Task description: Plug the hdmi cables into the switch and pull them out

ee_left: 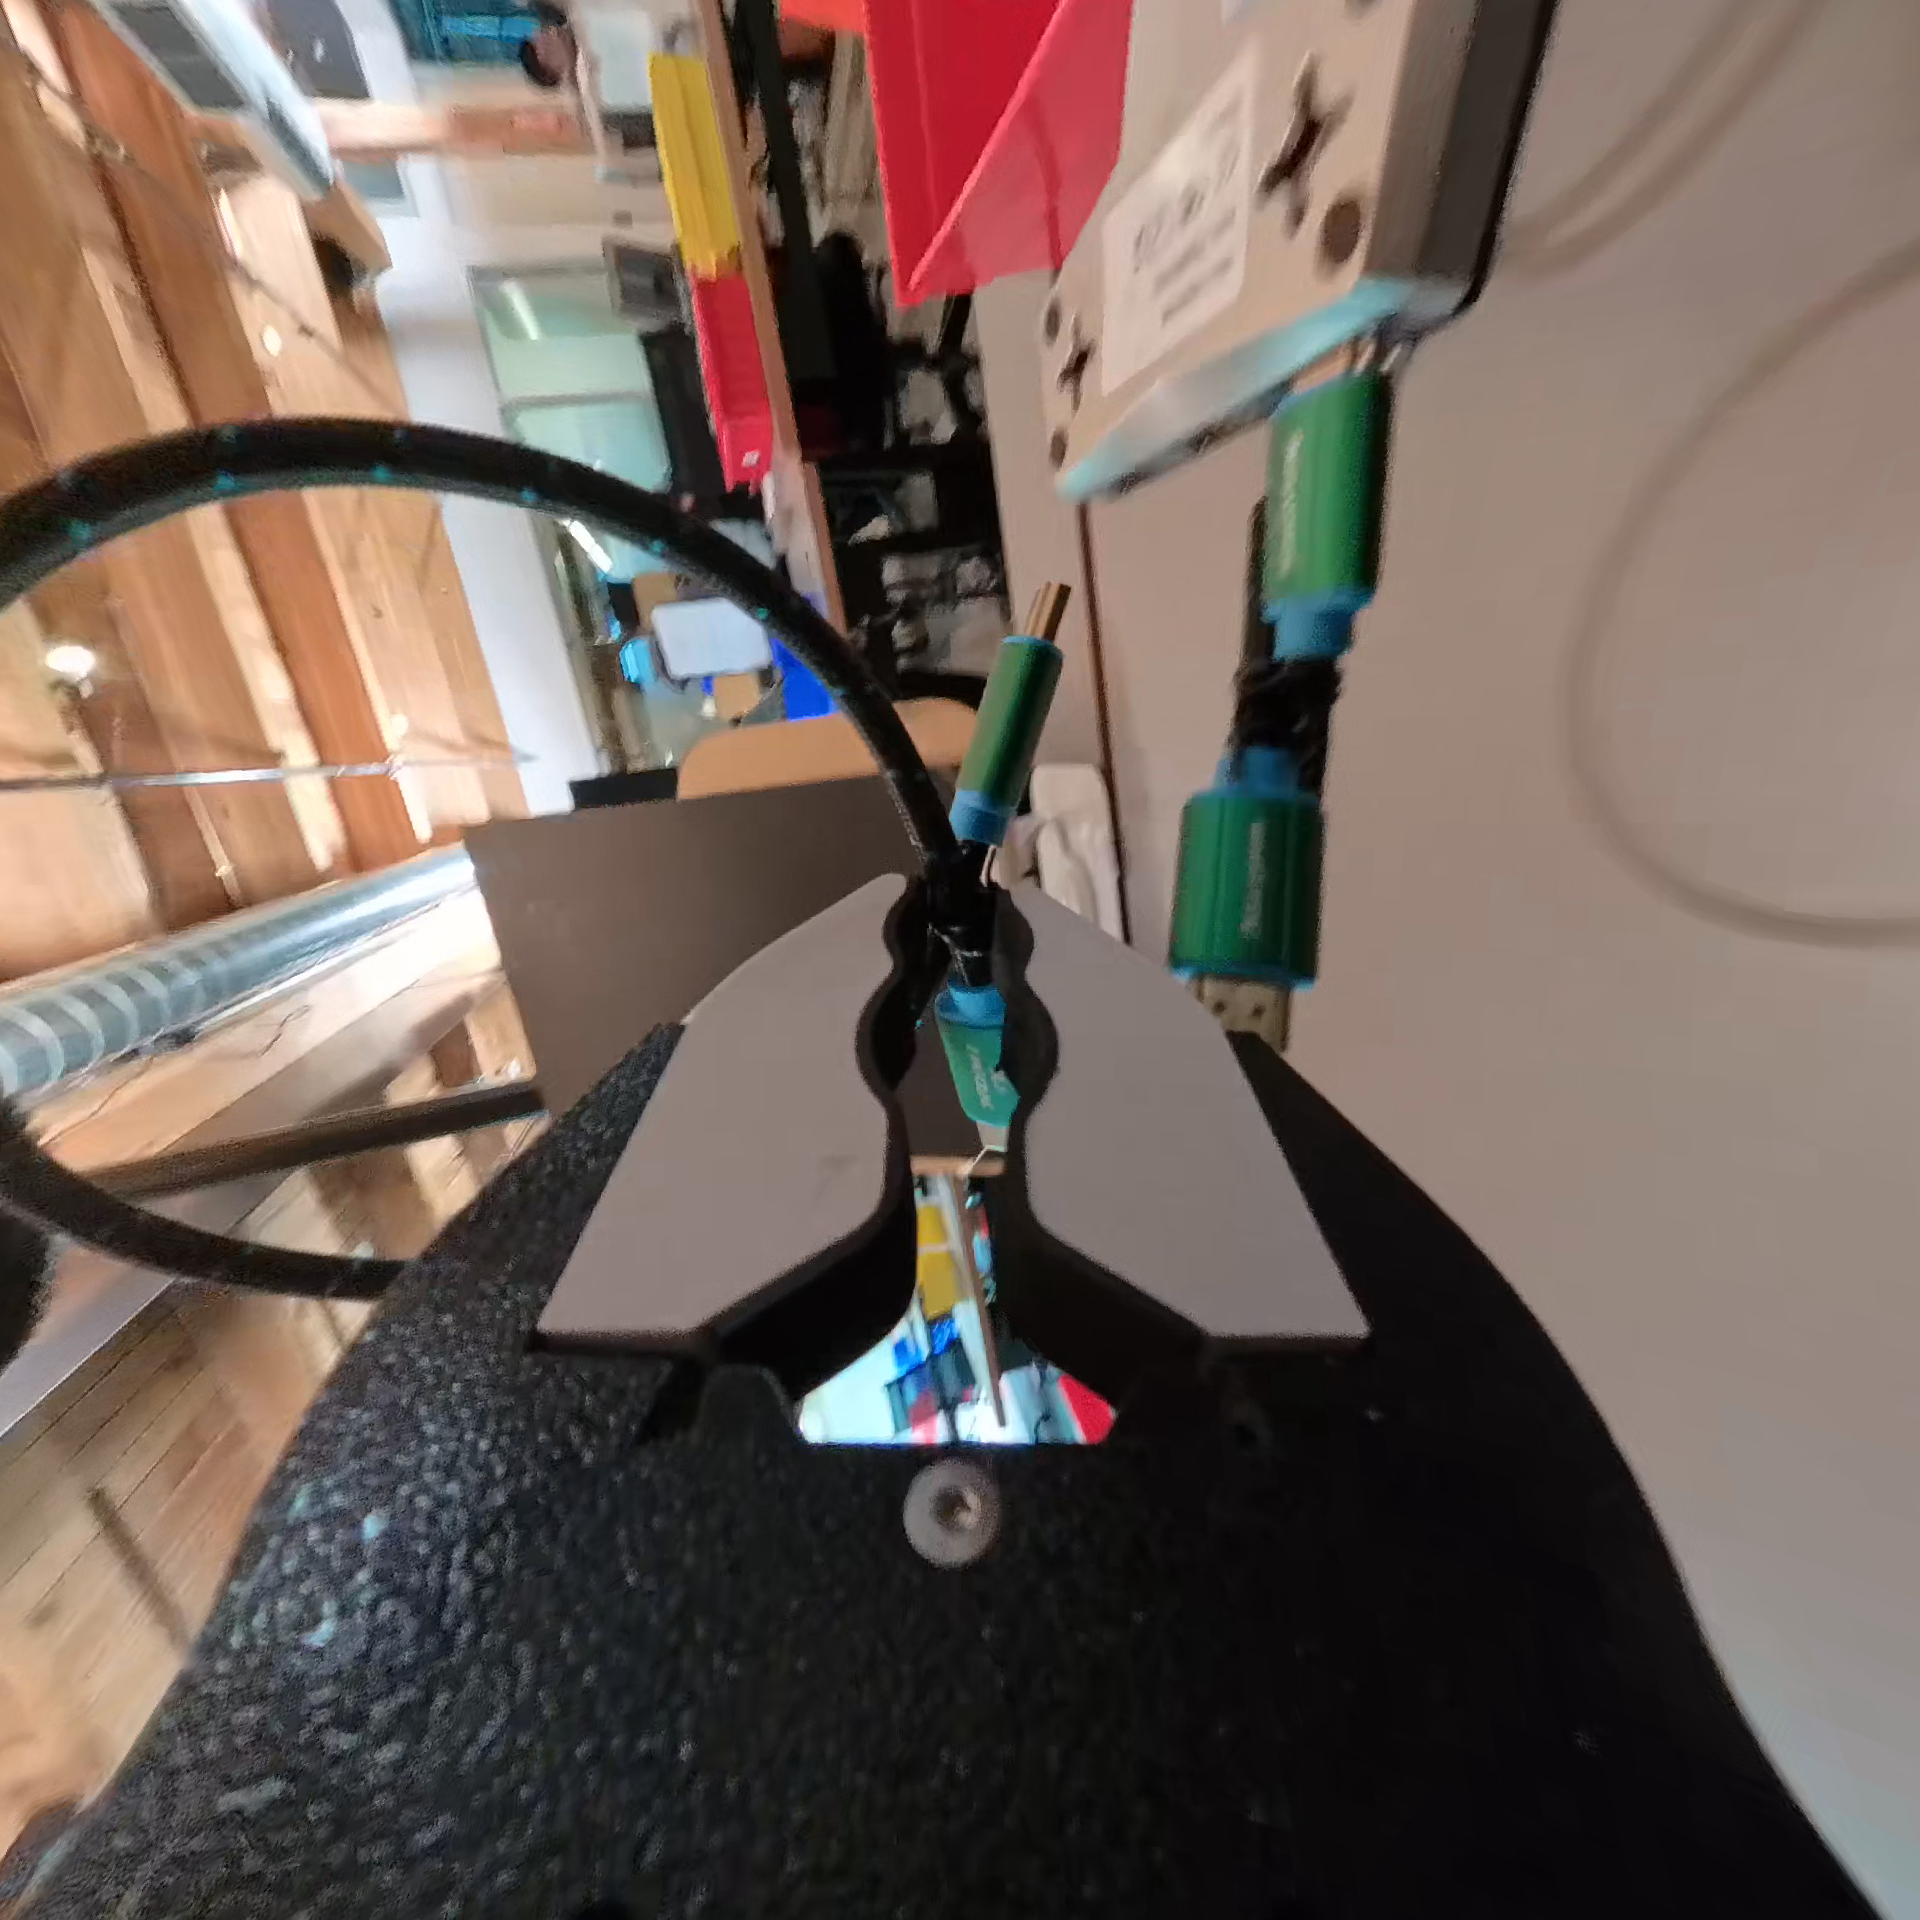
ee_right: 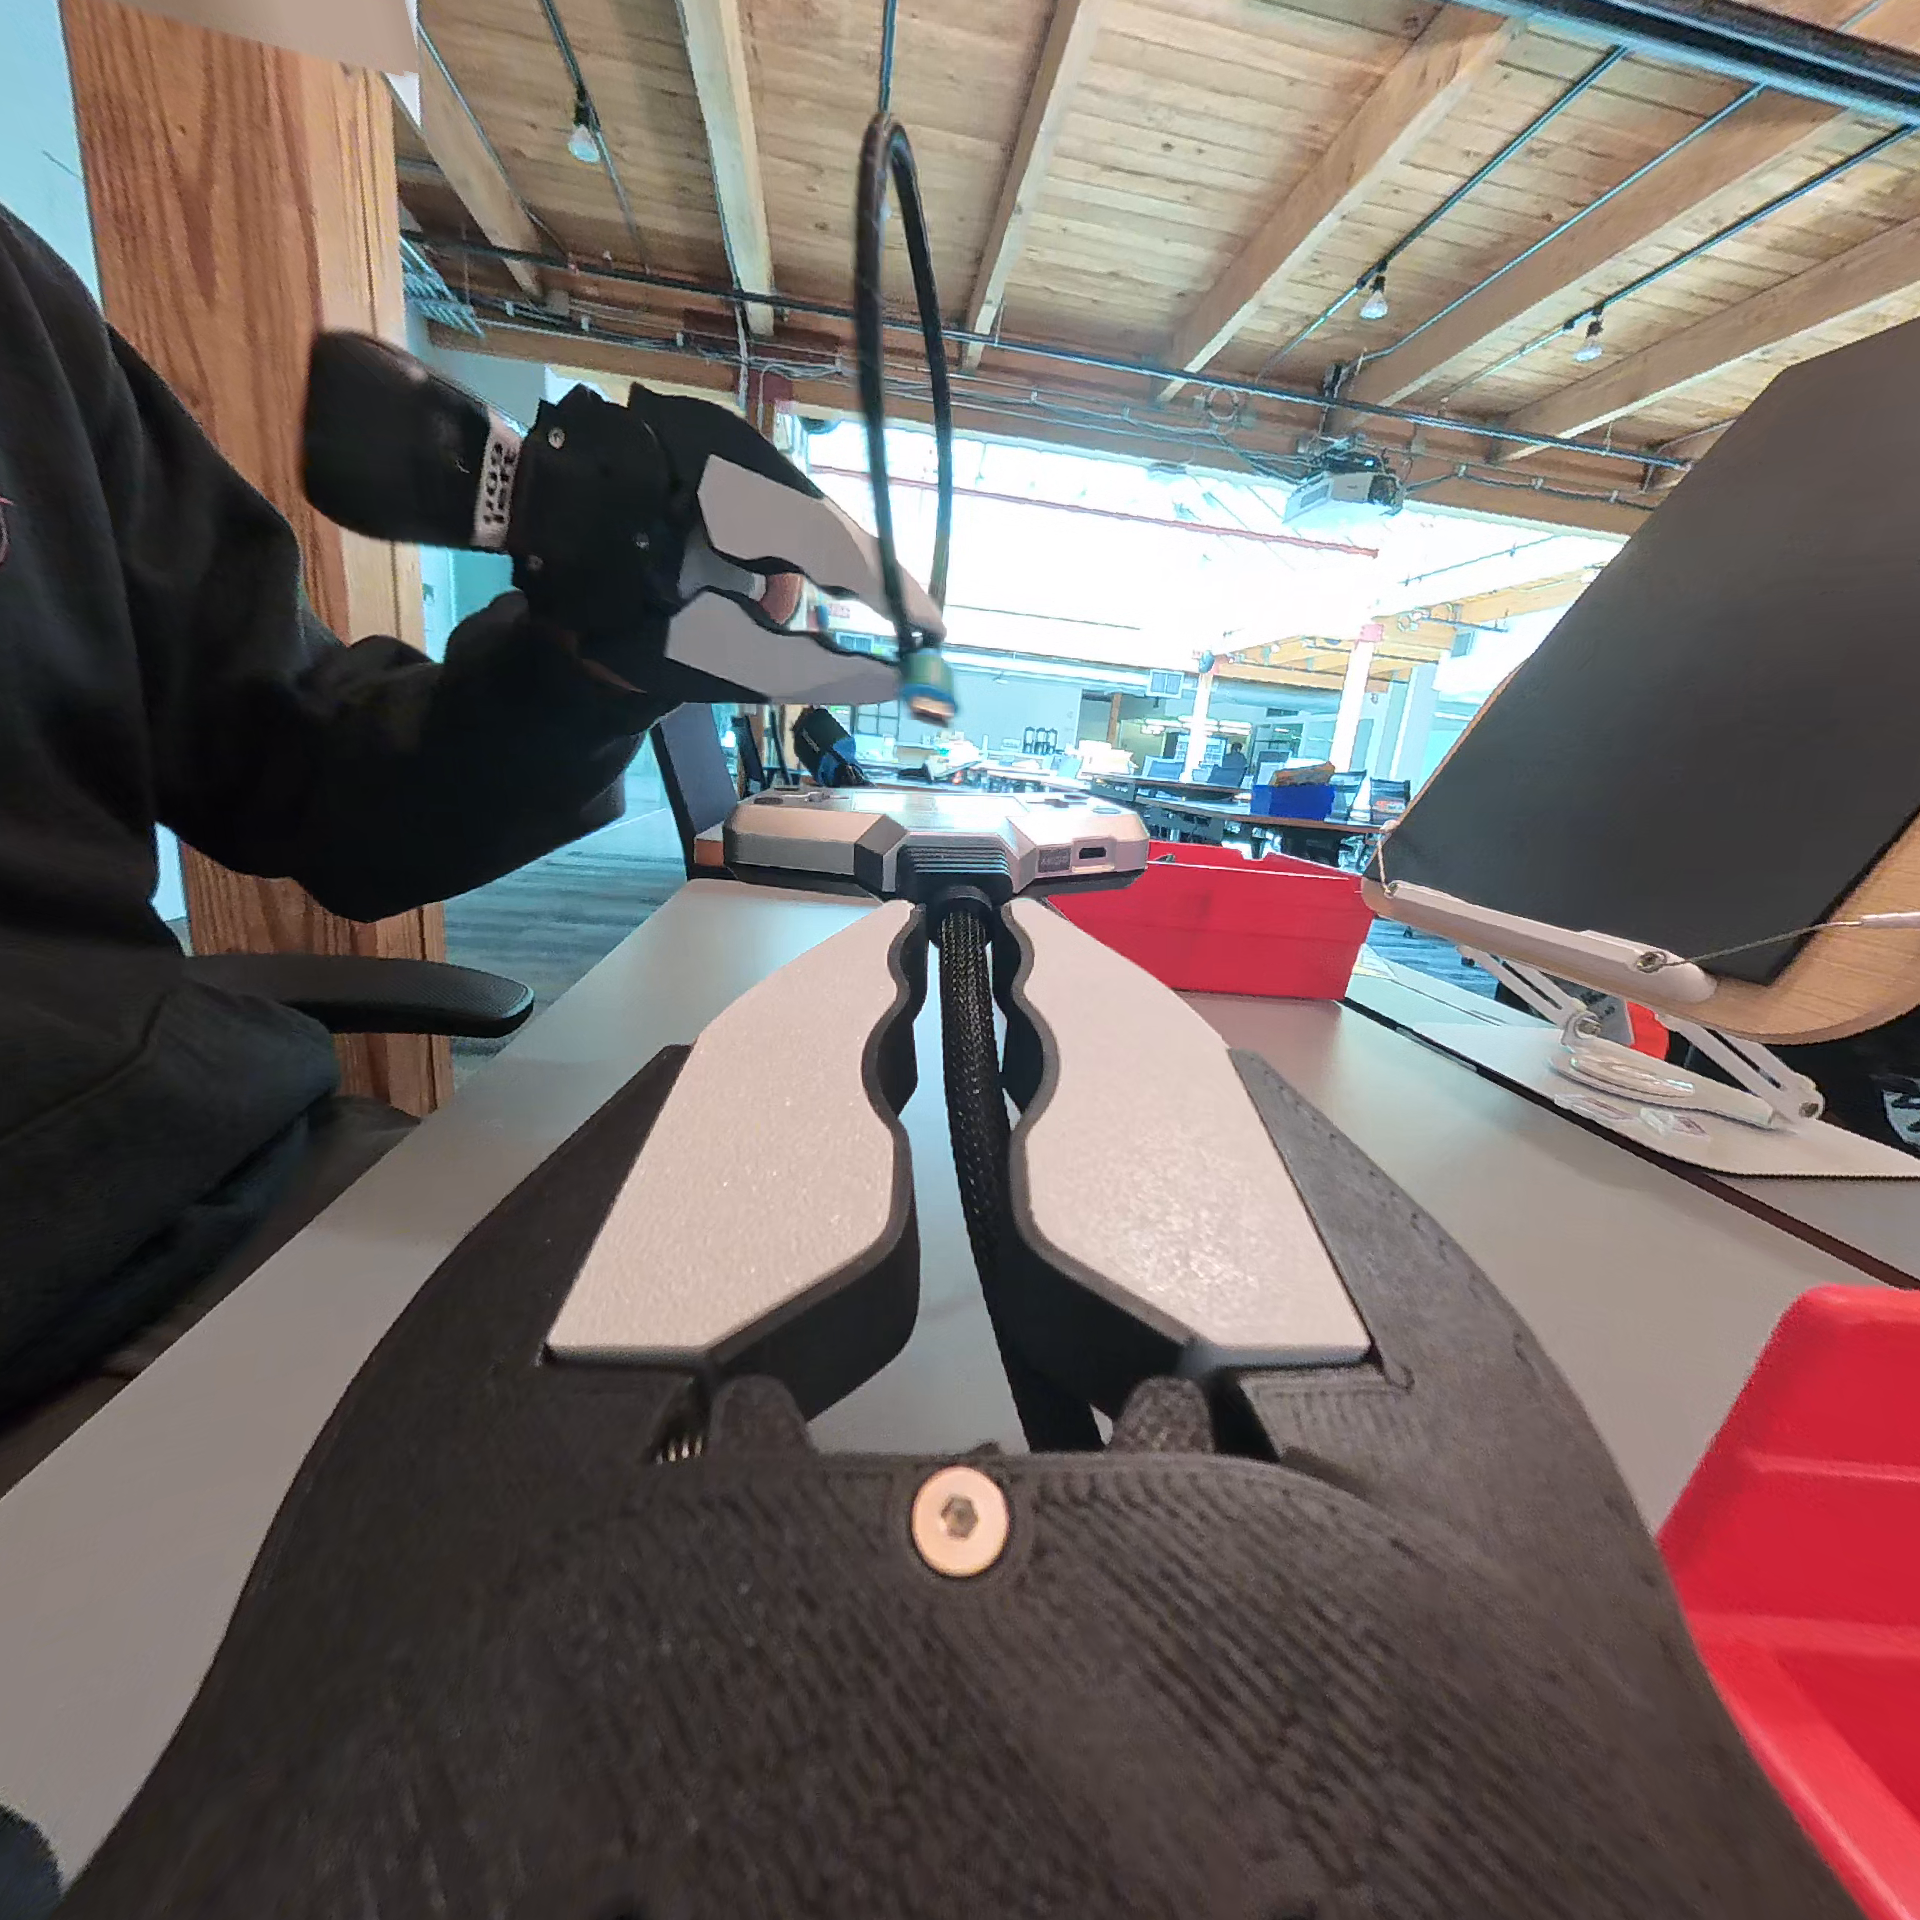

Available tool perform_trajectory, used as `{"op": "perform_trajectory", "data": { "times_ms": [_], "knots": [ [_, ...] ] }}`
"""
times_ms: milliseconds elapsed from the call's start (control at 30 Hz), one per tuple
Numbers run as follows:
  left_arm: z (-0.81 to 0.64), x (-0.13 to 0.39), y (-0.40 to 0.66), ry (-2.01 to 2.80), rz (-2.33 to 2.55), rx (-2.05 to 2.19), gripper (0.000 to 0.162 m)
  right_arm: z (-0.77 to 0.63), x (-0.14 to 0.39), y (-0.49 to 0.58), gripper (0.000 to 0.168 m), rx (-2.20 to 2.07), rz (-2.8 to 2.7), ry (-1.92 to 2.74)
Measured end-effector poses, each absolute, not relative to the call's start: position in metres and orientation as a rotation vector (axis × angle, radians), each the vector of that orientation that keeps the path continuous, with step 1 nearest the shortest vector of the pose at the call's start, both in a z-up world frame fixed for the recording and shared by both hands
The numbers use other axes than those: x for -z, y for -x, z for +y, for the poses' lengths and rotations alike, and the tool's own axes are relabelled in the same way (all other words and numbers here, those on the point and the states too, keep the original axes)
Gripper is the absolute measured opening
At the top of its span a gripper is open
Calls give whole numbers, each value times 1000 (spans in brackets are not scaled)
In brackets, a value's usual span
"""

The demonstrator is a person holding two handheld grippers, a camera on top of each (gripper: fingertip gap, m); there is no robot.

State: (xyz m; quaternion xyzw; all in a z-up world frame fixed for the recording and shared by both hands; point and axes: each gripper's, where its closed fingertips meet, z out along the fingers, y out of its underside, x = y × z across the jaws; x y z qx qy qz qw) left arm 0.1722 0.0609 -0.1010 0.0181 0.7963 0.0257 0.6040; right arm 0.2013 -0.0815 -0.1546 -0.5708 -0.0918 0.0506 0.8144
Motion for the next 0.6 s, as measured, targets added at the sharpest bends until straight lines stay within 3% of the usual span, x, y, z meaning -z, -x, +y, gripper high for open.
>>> {"op": "perform_trajectory", "data": {
  "times_ms": [600],
  "knots": [
    [56, 126, -173, 55, 1865, 181, 11, -84, 152, -198, 12, -142, -202, 1191]
  ]
}}
